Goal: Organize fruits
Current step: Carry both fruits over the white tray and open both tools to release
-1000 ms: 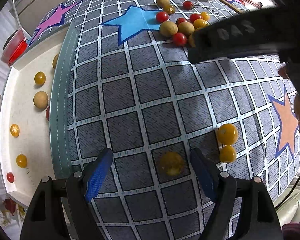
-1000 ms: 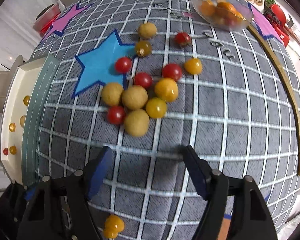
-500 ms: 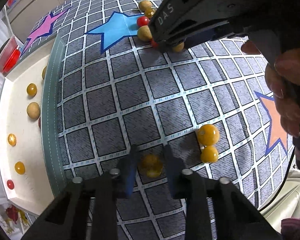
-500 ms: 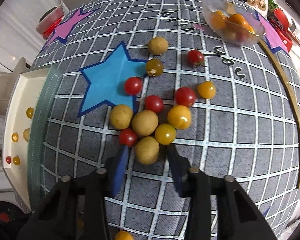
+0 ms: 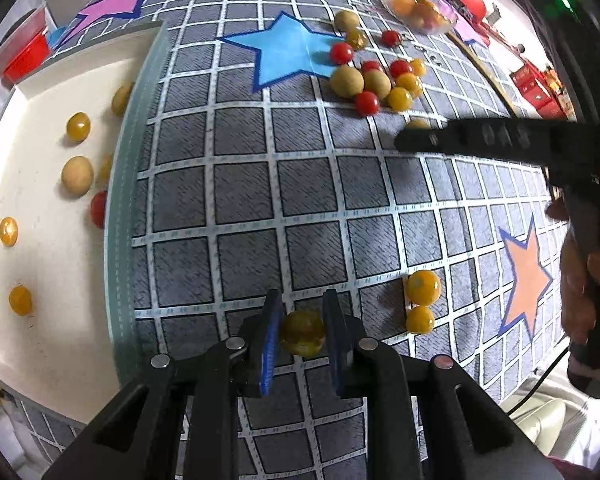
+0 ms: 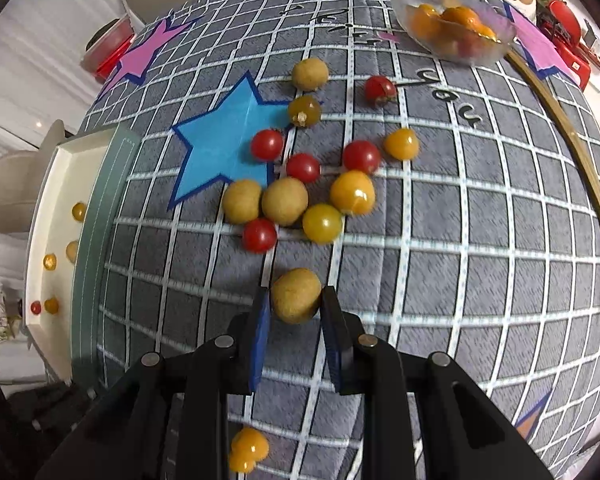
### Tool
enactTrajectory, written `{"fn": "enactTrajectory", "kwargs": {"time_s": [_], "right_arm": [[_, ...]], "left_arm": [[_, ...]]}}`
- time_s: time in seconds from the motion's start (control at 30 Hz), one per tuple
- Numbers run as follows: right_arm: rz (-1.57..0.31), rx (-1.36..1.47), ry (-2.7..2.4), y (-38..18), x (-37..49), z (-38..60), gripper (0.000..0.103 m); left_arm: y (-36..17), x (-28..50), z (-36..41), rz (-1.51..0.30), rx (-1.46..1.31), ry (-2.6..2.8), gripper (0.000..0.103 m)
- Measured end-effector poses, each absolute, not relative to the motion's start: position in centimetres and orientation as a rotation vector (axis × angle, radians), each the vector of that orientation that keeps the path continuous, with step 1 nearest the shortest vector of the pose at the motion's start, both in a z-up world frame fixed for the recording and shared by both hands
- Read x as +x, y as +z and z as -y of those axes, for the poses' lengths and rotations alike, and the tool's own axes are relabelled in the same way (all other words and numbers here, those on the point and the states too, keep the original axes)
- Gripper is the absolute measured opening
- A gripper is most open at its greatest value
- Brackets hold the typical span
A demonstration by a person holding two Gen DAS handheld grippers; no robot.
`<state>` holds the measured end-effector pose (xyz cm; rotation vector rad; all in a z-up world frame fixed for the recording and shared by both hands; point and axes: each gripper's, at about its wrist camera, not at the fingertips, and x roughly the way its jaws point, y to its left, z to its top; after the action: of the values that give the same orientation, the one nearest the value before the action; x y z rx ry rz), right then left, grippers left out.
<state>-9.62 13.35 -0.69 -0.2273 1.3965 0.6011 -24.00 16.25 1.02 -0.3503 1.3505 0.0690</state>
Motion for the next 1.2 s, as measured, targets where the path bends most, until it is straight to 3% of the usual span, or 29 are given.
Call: {"fn": "enactTrajectory", "kwargs": {"time_s": [0.53, 1.2], "right_arm": [[-1.431, -0.211, 0.643, 1.2, -12.6, -13.3, 0.027], [-1.387, -0.321, 0.891, 3.1, -14.6, -27.1, 0.027]], "left_arm": [[4.1, -26.0, -21.6, -1.293, -0.385, 0.09, 0.022], [4.7, -30.7, -33.9, -1.217, -0.439, 0.428, 0.023]]}}
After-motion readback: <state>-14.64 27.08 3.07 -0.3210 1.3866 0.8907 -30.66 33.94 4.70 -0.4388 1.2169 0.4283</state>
